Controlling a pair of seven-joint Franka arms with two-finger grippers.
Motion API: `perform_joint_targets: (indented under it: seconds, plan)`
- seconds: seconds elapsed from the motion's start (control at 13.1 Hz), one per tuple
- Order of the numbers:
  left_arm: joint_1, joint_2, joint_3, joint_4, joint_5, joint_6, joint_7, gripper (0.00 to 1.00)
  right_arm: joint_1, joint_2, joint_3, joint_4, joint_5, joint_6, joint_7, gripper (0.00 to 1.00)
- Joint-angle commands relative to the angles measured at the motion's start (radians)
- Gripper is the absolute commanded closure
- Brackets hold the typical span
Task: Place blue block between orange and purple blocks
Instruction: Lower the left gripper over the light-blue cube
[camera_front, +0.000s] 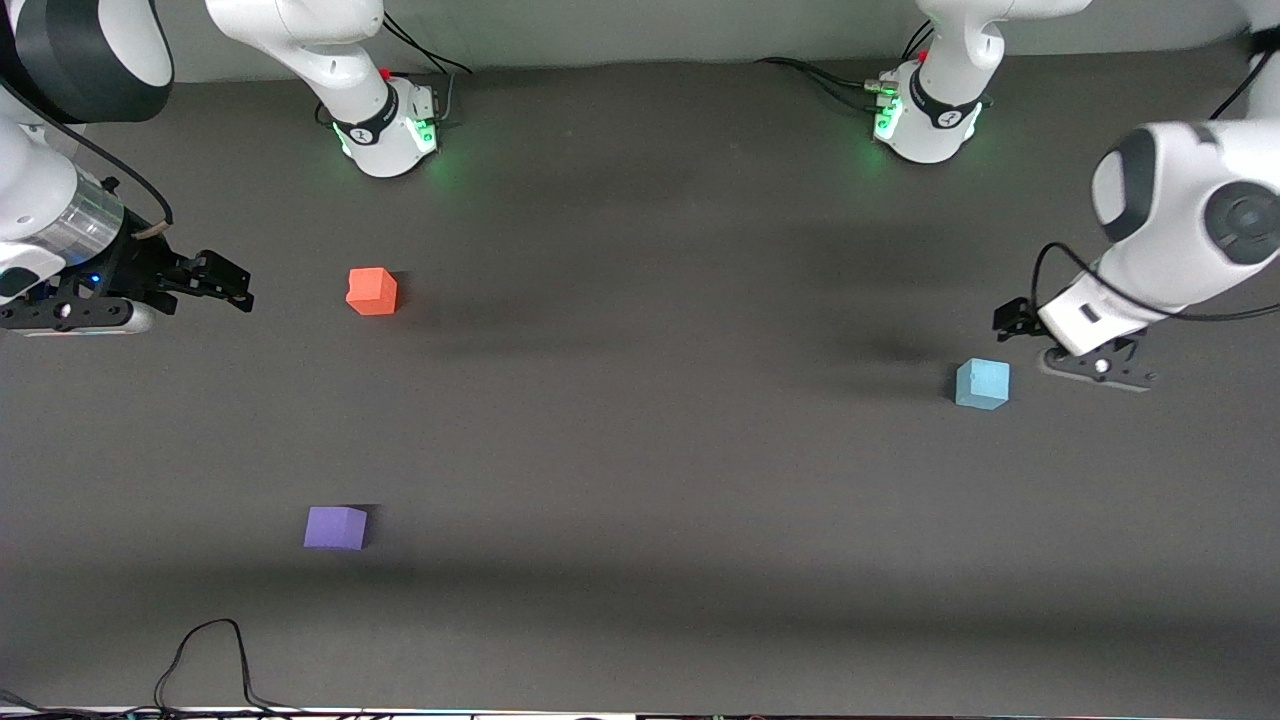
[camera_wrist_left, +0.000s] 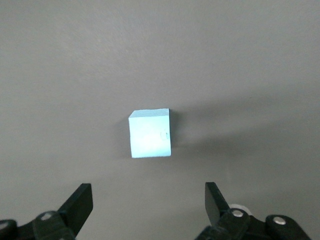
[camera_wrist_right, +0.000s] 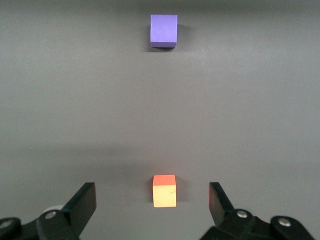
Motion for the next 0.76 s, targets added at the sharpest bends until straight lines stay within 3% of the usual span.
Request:
perform_joint_targets:
  seconds: [0.0,0.23,0.69]
  plan:
    - [-0.002,0.087,0.003,-0.021,0.013,0.113,0.016,0.0,-0.009,-0.014,0.009,-0.028,0.017,0.026,0.006,0.0]
    - [0.001,0.188,0.003,-0.023,0.014,0.224,0.053,0.0,-0.009,-0.016,0.009,-0.034,0.017,0.03,0.006,0.0]
    - [0.004,0.275,0.006,-0.044,0.019,0.344,0.075,0.0,-0.01,-0.013,0.009,-0.034,0.017,0.031,0.006,0.0]
